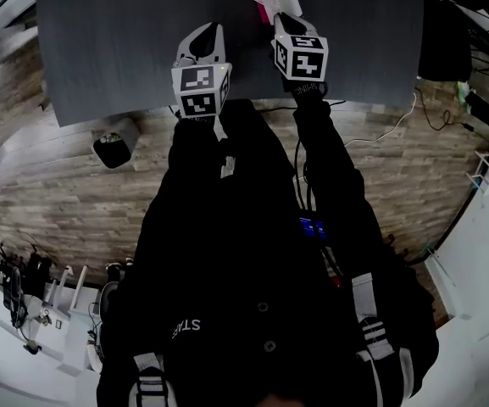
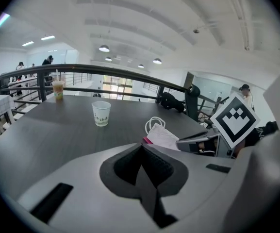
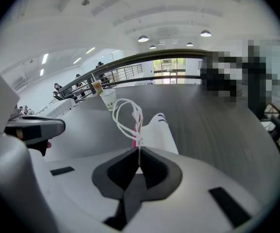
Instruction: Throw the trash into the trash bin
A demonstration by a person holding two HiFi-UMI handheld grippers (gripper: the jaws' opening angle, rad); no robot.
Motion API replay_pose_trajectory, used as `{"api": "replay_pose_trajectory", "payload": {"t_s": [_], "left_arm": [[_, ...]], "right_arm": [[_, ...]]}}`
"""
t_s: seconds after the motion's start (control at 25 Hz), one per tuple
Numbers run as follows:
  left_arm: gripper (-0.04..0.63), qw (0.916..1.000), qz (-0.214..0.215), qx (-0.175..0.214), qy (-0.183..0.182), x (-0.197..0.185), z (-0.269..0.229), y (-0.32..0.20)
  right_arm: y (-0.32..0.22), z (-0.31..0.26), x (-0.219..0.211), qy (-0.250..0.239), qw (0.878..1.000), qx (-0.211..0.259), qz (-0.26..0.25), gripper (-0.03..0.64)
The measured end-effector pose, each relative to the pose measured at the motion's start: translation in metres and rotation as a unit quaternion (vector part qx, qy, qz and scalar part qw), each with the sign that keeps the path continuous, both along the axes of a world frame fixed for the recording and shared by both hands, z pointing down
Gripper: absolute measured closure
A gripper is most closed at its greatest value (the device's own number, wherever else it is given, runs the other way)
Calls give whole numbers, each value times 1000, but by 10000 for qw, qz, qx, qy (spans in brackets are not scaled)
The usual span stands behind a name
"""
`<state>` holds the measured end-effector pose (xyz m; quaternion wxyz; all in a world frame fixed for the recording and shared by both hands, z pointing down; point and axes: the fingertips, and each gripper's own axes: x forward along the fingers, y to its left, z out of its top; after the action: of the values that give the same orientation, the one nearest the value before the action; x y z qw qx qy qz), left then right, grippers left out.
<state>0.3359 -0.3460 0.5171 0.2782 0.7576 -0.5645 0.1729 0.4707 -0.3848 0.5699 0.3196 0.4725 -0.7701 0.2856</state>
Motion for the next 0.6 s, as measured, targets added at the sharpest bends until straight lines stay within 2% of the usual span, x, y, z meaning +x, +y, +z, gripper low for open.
{"api": "replay_pose_trajectory", "payload": {"t_s": [0.4,0.6], "left_arm": [[595,9993,-302,220,21,-17,-27,18],[595,9976,-582,352,93,-28,-44,30]], "right_arm": [[15,-55,-15,-23,9982,559,-202,595],[24,-92,-27,-108,9956,855,-380,597]]}}
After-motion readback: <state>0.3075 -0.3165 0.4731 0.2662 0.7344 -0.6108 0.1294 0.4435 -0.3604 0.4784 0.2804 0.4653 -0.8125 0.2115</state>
